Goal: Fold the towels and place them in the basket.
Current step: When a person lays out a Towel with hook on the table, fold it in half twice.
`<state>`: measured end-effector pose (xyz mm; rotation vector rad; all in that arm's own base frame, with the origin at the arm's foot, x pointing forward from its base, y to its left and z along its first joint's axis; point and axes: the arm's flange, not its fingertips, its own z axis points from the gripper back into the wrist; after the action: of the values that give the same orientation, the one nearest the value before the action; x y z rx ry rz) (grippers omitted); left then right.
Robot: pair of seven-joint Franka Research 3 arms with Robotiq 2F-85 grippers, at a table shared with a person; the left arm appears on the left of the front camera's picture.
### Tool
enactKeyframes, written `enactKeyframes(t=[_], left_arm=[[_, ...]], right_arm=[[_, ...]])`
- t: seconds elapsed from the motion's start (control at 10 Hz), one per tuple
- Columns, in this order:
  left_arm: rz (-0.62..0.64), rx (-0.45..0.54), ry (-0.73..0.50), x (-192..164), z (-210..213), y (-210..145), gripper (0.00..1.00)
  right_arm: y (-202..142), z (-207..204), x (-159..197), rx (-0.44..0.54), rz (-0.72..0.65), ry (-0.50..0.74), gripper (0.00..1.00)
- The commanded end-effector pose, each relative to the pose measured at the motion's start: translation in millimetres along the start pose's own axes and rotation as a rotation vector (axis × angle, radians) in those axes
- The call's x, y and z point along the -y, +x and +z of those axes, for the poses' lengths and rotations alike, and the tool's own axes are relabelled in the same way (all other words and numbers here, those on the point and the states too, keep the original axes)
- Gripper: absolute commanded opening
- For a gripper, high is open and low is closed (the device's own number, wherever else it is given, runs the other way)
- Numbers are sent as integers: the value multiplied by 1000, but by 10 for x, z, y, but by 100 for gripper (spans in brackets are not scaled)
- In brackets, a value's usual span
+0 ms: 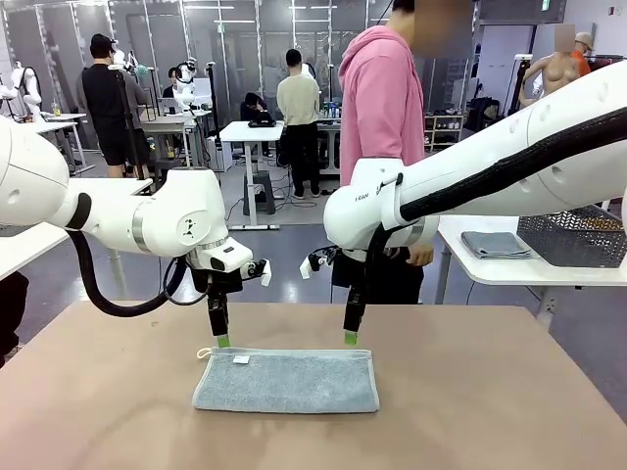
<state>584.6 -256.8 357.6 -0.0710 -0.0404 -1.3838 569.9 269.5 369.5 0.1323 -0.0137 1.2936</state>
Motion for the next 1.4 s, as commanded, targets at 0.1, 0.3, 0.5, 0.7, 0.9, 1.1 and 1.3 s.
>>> enactKeyframes(t=[0.1,0.3,0.5,0.7,0.9,1.1,1.3], left_arm=[[2,-2,-4,-33,11,9,90],[2,-2,-4,-33,11,9,90],[2,-2,-4,-33,11,9,90],[2,-2,-4,-33,11,9,90],[20,16,10,70,85,-21,90],[175,59,-10,336,380,-132,90],[319,69,54,881,884,-324,90]], right_arm=[[-2,4,18,-4,1,5,89],[-2,4,18,-4,1,5,89],[-2,4,18,-4,1,5,89],[0,0,0,0,0,0,89],[-100,131,-108,-21,0,-47,89],[-158,307,-325,-25,-200,-138,89],[-185,461,-657,16,-401,-191,89]])
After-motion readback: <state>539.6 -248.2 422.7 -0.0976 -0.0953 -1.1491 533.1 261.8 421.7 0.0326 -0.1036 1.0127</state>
